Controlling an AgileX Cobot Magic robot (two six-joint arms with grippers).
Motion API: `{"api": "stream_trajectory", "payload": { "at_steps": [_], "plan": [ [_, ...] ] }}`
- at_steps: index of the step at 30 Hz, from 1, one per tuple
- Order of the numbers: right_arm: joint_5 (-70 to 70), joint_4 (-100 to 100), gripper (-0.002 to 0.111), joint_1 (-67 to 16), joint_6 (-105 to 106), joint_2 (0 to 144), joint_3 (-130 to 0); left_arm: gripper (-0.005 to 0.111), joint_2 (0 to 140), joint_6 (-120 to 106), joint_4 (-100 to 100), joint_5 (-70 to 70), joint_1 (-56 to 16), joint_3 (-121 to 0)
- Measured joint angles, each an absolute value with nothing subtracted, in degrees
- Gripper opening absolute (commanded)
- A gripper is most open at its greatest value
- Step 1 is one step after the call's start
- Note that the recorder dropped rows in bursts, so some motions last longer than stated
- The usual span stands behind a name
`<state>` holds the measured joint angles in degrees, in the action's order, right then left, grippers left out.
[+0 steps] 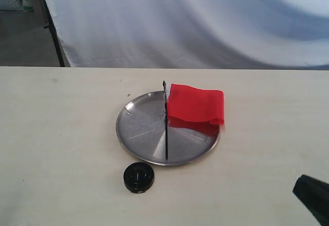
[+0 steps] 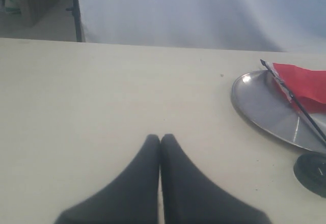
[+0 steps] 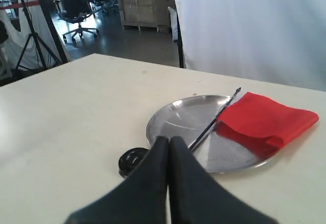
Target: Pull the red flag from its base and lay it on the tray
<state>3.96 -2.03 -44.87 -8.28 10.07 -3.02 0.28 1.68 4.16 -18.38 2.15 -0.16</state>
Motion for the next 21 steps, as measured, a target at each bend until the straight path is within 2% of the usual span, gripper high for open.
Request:
{"api": "stream_trajectory", "payload": {
  "at_steps": [6, 21],
  "plan": [
    [0.71, -2.17, 0.000, -44.87, -7.07, 10.07, -0.17, 0.000, 0.28, 1.68, 4.16, -18.38, 2.15, -0.16],
    [14.33, -3.96, 0.000, -44.76, -6.22, 0.32, -0.17, 0.000, 0.28, 1.68, 4.16, -18.38, 2.15, -0.16]
  ]
}}
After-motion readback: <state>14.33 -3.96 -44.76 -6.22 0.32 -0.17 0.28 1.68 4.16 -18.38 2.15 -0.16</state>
